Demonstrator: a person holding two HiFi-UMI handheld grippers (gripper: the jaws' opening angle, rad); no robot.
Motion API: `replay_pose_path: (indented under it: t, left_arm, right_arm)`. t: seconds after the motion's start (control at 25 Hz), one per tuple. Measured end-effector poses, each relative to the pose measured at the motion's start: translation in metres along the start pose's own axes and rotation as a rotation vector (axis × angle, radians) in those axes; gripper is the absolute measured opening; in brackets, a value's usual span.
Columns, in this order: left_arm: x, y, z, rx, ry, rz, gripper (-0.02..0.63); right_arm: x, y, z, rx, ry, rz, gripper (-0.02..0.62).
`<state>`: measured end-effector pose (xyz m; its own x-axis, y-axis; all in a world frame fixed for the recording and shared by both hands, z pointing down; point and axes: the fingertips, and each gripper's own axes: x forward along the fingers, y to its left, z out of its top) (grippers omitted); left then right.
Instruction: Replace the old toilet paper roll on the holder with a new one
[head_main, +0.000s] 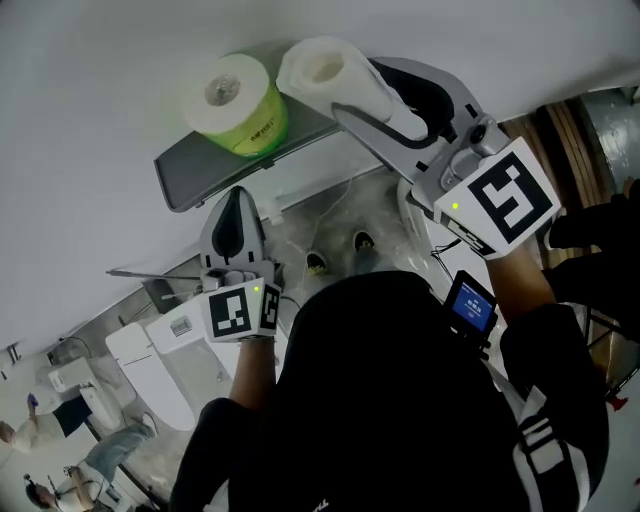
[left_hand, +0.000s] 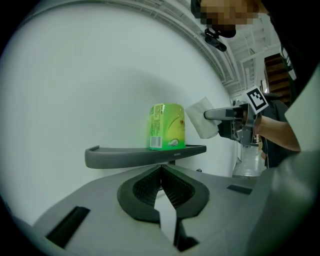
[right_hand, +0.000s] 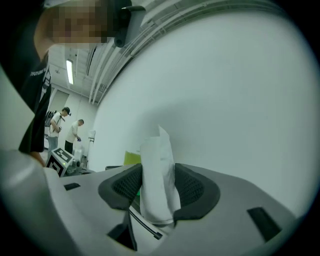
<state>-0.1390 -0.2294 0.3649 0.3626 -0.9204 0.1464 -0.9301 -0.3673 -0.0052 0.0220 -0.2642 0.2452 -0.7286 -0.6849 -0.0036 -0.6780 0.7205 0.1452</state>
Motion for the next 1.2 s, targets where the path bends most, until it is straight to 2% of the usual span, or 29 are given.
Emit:
replay_pose_path:
  t: [0.12,0.4,0.56,0.72,0.92,1.04,1.2]
  left_arm:
    - [-0.006,0.016,0.001,-0.002,-0.032,-0.011,0.021]
    - [-0.029,0.057,0.006,-0.014,-0.021,-0.012,0.021]
    - [-0.035,0.089,0.0,-0.032,-0.003,-0.016,0.021]
    - [-0.041,0.1,-0.002,-0.022,-0.023,-0.036,0.021]
    - [-0.051,0.113,-0.006,-0.009,-0.007,-0.045,0.021]
    - [-0.056,0.122,-0.004,-0.019,-0.027,-0.044,0.022]
    - [-0.067,0.138,-0.013,-0.01,0.014,-0.024,0.021]
  right_arm:
    - [0.017,0.014,0.011,0.044,-0.042,0.0,0.213]
    - [0.045,0.053,0.05,0.209,-0.202,-0.028,0.213]
    - [0.072,0.086,0.06,0.214,-0.257,-0.024,0.212]
    - [0.089,0.12,0.056,0.236,-0.275,-0.019,0.212]
    - [0.125,0.147,0.042,0.222,-0.268,-0.098,0.213]
    - [0.144,0.152,0.037,0.195,-0.261,-0.173,0.213]
    - [0.159,0.155,0.027,0.133,-0.216,-0.286,0.213]
